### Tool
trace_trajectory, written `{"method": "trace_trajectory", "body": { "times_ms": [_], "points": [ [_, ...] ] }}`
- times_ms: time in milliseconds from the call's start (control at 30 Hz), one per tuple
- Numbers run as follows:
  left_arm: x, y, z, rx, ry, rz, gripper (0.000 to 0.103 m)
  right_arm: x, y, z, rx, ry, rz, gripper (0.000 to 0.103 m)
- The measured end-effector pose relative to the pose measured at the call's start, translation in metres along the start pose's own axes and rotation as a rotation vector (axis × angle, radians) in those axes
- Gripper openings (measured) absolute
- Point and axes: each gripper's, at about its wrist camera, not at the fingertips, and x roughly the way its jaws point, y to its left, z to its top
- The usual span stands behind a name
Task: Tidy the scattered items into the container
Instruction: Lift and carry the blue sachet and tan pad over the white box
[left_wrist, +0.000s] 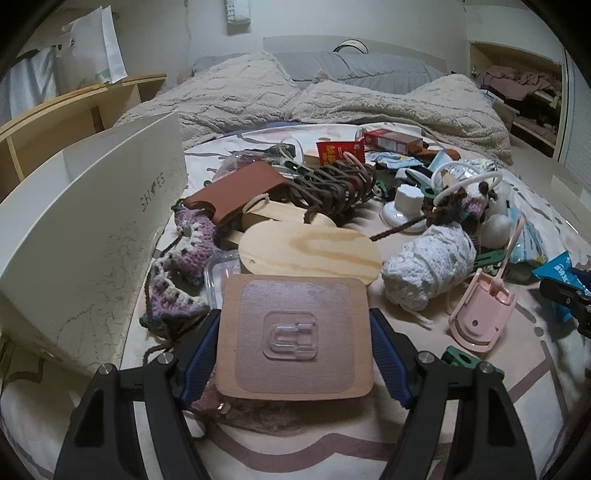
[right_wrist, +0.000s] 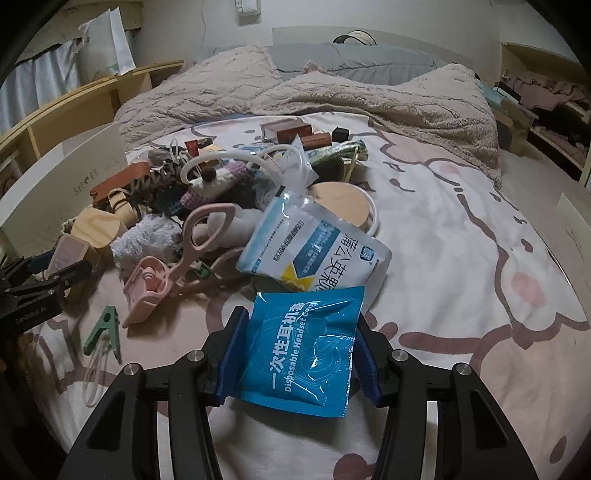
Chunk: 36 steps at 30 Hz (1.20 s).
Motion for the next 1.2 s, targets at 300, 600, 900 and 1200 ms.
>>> {"method": "trace_trajectory", "body": {
  "times_ms": [300, 600, 900, 1200],
  "points": [
    [-0.01, 0.006, 0.005, -0.019, -0.033, 0.001, 0.076, -0.008, 0.0, 0.006, 0.009, -0.033, 0.003, 0.054],
    [-0.022, 0.009, 0.008, -0.023, -0.065, -0.004, 0.076, -0.015, 0.005, 0.01, 0.003, -0.058, 0.004, 0.054],
    [-0.038, 0.002, 0.019, 0.002, -0.105, -0.025, 0.076, -0.029, 0.022, 0.027, -0.044, -0.119, -0.003, 0.054],
    [-0.055, 0.005, 0.052, 0.022, -0.168, -0.043, 0.076, -0.039, 0.037, 0.053, -0.063, -0.168, 0.015, 0.054]
  ]
}}
